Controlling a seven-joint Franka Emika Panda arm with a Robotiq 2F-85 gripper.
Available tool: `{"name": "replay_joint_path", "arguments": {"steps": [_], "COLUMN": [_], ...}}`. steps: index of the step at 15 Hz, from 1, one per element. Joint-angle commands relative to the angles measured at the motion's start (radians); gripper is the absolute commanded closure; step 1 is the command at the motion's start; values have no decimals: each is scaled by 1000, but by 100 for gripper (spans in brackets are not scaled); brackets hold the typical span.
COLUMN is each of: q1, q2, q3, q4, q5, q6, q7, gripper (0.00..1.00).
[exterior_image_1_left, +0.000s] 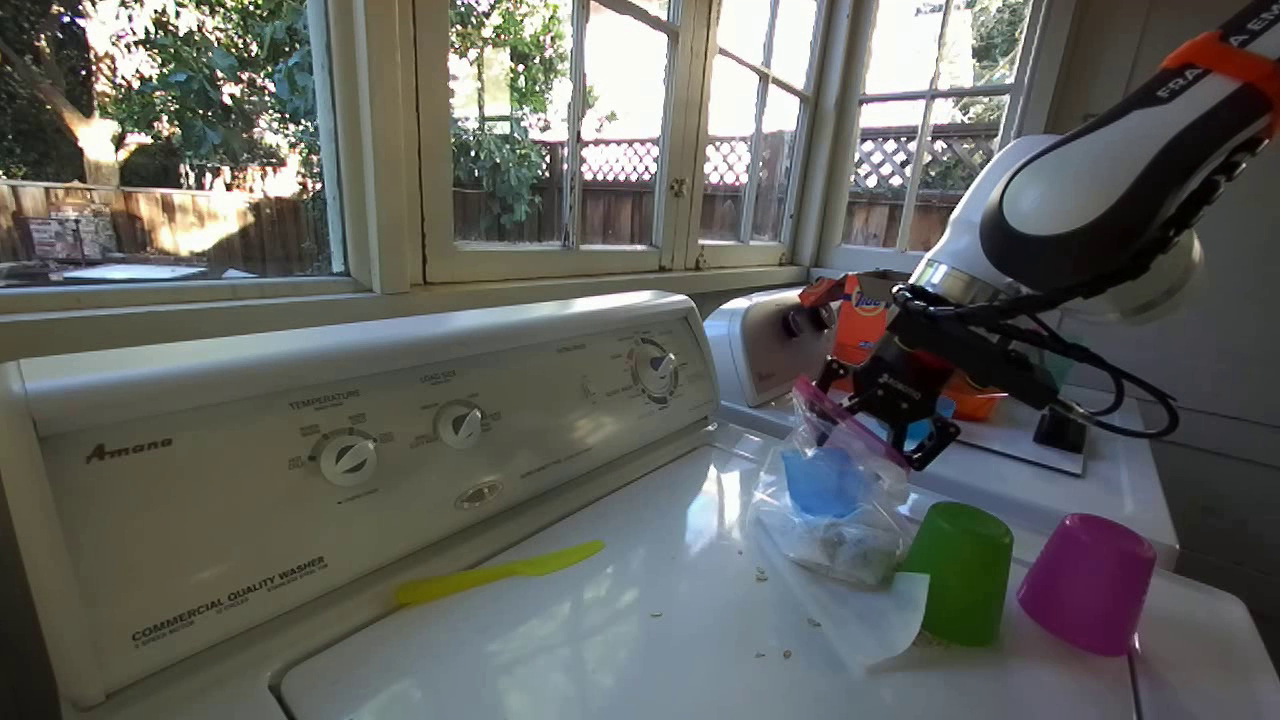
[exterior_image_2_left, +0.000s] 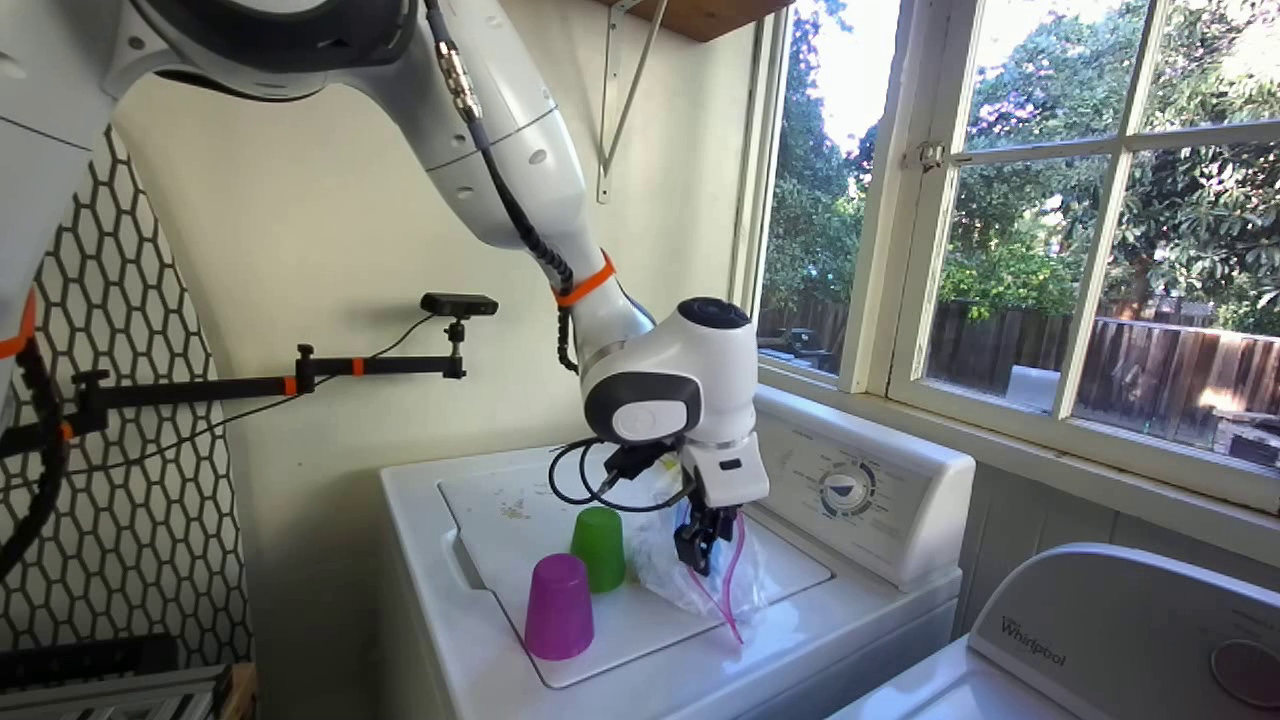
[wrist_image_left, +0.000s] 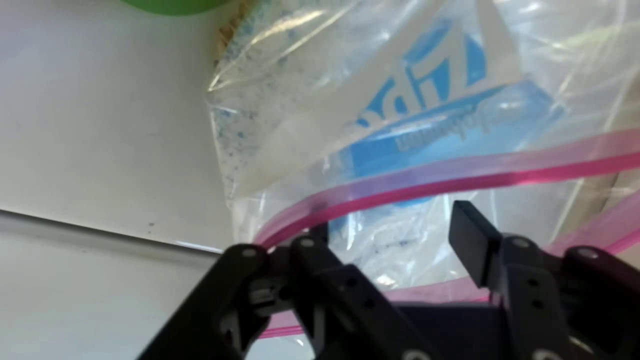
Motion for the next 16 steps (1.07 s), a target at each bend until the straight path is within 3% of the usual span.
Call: {"name": "replay_joint_path", "arguments": {"steps": [1, 4, 5, 6, 7, 9, 11, 16], "q1": [19, 24, 24, 27, 29, 31, 30, 26], "q2": [11, 17, 19, 21, 22, 21, 7, -43], "q3": [-18, -24, -25, -30, -32, -34, -32, -22], "q4": [-2, 1, 3, 4, 6, 5, -4, -35], "q5": [-47, -72, -77, -87, -95, -103, -101, -95], "q6": [-15, -35, -44, -52, -59, -60, -51, -30], "q7": [29, 29, 28, 30, 30, 30, 26, 4], "gripper": [68, 90, 87, 73, 70, 92, 100, 96]}}
